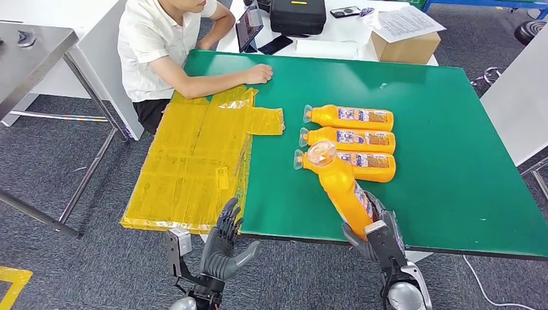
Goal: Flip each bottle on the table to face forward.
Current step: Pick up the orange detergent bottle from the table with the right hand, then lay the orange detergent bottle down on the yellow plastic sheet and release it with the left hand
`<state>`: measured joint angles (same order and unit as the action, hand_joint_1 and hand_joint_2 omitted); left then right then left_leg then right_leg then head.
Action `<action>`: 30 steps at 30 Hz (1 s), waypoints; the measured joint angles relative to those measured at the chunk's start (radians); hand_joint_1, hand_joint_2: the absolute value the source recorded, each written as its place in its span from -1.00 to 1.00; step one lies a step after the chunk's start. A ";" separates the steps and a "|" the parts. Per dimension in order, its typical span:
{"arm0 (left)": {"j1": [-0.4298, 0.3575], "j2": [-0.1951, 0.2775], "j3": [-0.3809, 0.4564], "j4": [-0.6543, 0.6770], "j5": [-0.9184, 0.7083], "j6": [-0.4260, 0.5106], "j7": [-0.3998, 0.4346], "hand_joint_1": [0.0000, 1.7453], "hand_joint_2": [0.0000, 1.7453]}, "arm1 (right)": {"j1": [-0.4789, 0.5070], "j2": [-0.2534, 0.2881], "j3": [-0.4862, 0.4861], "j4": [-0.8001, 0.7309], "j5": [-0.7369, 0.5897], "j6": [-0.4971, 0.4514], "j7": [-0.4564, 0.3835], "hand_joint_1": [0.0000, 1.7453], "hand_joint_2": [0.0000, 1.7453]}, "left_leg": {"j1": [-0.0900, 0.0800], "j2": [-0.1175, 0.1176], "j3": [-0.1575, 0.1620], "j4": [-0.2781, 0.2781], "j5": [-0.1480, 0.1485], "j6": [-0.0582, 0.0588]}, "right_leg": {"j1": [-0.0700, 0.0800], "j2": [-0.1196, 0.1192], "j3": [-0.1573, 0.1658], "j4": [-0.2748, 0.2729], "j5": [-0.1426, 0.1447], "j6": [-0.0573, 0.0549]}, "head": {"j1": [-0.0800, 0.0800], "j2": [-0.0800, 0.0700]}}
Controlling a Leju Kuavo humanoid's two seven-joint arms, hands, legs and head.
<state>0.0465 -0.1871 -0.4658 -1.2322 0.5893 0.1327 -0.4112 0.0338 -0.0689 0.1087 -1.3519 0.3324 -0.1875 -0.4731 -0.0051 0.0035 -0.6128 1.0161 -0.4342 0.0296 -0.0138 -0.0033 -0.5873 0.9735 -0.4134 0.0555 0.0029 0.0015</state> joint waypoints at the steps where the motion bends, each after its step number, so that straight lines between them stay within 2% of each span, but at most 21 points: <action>1: 0.000 0.002 -0.003 0.000 0.004 -0.008 0.002 -1.00 1.00 | -0.001 0.002 0.000 -0.001 -0.004 0.000 -0.004 0.98 1.00 | 0.000 0.000 0.000 0.000 0.000 0.000 | 0.000 0.000 0.000 0.000 0.000 0.000 | 0.000 0.000; 6: -0.022 0.015 -0.046 0.008 -0.041 -0.059 0.024 -1.00 1.00 | -0.029 0.021 0.031 -0.002 0.002 0.009 -0.024 0.95 1.00 | 0.000 0.000 -0.002 0.000 0.000 0.000 | 0.000 0.000 -0.002 0.000 0.000 0.000 | 0.000 0.000; 13: -0.099 -0.003 -0.059 0.061 -0.072 -0.121 0.043 -1.00 1.00 | -0.101 0.068 0.179 0.023 0.021 0.039 -0.034 1.00 1.00 | 0.000 0.000 -0.001 0.000 0.001 0.000 | 0.000 0.000 -0.002 0.001 0.000 0.000 | 0.000 0.000; 20: -0.172 -0.036 -0.043 0.085 -0.108 -0.056 0.019 -1.00 1.00 | -0.151 0.093 0.334 0.093 0.045 0.060 -0.035 1.00 1.00 | 0.000 -0.002 -0.002 0.000 0.001 0.000 | 0.000 -0.001 -0.002 0.001 0.000 0.000 | 0.000 0.000; 30: -0.207 -0.060 -0.009 0.103 -0.073 -0.025 0.000 -1.00 1.00 | -0.187 0.108 0.422 0.141 0.048 0.074 -0.040 1.00 1.00 | 0.000 -0.001 -0.003 0.000 0.001 0.000 | 0.000 -0.001 -0.003 0.001 0.000 0.000 | 0.000 0.000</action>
<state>-0.1608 -0.2476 -0.4747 -1.1294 0.5158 0.1076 -0.4110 -0.1534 0.0390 0.5308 -1.2109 0.3800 -0.1135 -0.5127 -0.0048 0.0021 -0.6160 1.0161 -0.4329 0.0293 -0.0137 -0.0041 -0.5906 0.9745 -0.4132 0.0553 0.0031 0.0015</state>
